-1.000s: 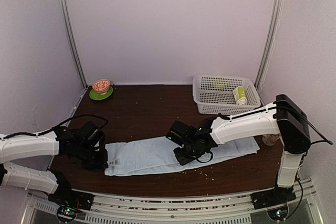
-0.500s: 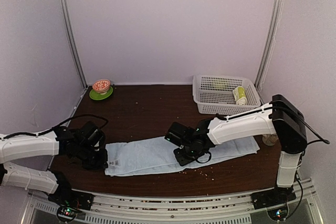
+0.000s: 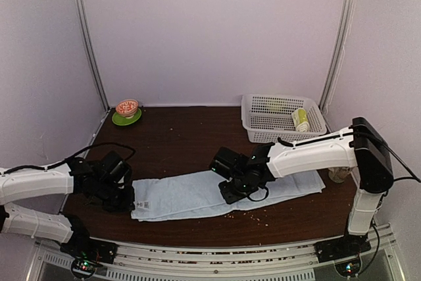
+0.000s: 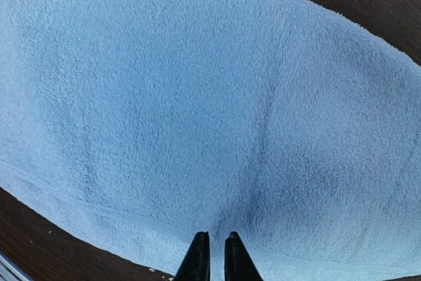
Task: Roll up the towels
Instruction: Smooth out the towel at the center of the board.
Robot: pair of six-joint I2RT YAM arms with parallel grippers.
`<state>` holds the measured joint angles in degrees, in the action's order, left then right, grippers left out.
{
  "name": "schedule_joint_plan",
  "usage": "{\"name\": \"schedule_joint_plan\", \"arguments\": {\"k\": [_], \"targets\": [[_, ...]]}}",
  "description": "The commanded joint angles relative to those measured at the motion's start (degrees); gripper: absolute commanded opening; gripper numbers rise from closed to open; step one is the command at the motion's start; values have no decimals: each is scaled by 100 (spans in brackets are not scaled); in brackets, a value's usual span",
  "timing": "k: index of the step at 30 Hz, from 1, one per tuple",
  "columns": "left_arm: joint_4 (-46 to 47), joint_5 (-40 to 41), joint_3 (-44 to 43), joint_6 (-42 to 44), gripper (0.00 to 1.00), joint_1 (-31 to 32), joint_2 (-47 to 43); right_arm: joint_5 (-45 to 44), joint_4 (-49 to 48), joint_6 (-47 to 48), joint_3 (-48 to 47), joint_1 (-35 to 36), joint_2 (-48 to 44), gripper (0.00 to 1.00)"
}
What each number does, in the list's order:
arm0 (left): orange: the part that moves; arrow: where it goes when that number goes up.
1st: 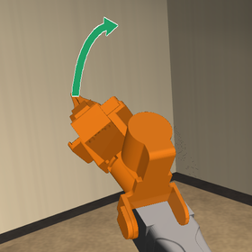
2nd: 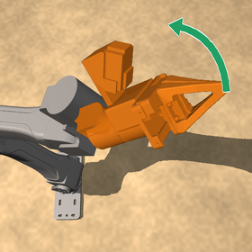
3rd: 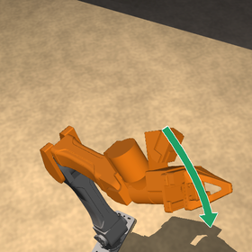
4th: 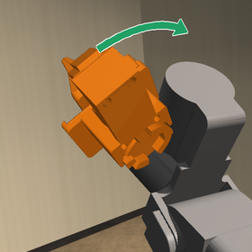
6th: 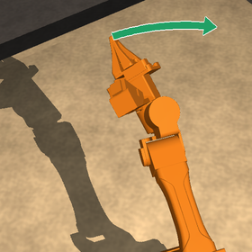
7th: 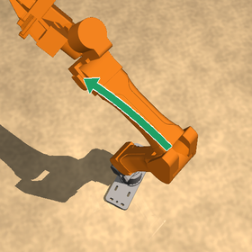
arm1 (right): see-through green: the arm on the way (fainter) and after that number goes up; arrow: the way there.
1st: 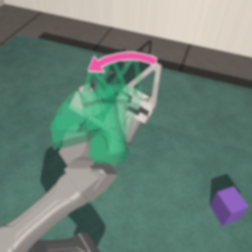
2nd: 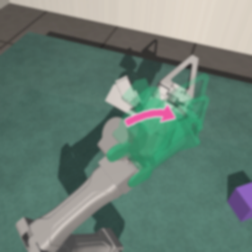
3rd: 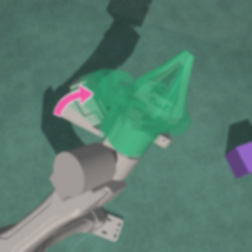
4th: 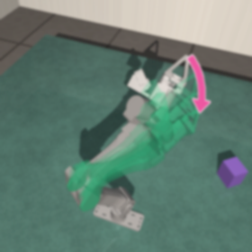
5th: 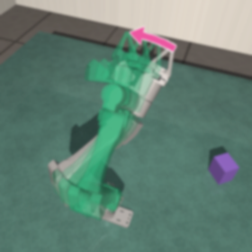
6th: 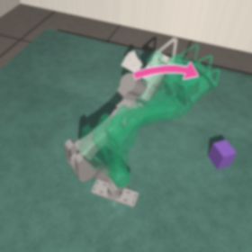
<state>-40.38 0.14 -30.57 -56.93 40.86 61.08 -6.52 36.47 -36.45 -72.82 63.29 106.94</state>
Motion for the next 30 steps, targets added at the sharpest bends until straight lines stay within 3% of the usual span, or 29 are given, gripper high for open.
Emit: {"name": "schedule_joint_plan", "arguments": {"k": [1,13,21,30], "targets": [[4,93,-142,84,0,-34,-26,-126,80,-65,-118,17,-162,11],[4,75,-140,78,0,-34,-27,65,51,-88,82,19,-120,17],[5,96,-147,104,0,-34,-39,274,-346,-182,779,27,-416,36],[-85,121,-306,155,0,-29,-85,-280,-397,734,797,166,-386,48]]}}
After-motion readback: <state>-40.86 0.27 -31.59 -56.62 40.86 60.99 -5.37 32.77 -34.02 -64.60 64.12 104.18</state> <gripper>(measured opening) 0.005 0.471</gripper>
